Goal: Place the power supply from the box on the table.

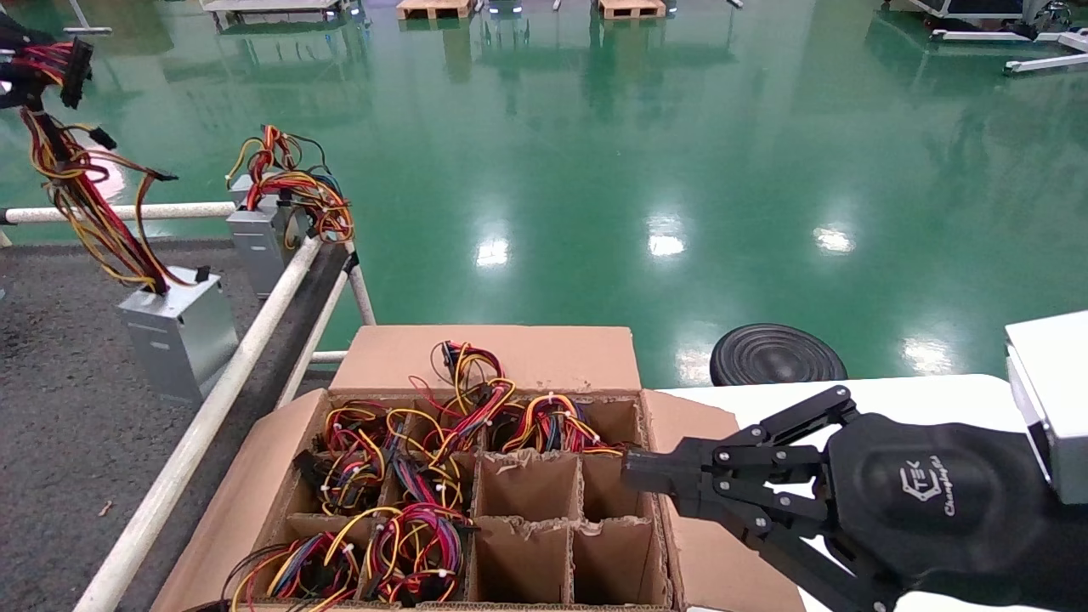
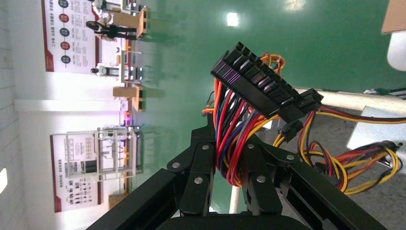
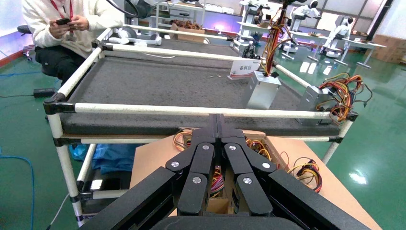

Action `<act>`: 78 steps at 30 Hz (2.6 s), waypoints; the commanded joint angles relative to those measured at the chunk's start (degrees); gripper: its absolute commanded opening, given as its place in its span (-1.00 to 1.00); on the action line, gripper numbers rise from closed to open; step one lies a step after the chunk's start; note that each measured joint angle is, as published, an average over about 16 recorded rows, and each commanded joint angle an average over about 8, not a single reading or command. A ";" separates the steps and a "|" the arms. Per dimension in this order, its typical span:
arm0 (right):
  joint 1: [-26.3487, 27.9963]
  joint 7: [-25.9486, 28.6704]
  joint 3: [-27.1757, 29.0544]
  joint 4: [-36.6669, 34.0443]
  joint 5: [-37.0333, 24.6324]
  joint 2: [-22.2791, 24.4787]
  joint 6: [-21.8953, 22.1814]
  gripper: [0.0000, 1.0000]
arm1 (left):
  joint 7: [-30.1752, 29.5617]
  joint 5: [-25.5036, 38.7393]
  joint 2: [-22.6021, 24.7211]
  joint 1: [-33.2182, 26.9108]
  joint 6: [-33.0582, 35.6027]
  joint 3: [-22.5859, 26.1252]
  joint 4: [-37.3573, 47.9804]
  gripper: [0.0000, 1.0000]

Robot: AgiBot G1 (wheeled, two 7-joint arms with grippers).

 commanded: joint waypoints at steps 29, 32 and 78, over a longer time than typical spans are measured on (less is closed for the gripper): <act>0.00 0.00 0.00 0.00 0.00 0.00 0.00 -1.00 | -1.17 -2.61 -3.14 3.43 5.20 -2.01 1.94 -0.62; 0.00 0.00 0.00 0.00 0.00 0.00 0.00 -1.00 | -1.56 -2.78 -3.47 3.62 5.56 -2.16 2.04 -0.06; 0.00 0.00 0.00 0.00 0.00 0.00 0.00 -0.32 | -5.00 -4.40 -3.36 7.14 8.74 -3.43 1.24 1.00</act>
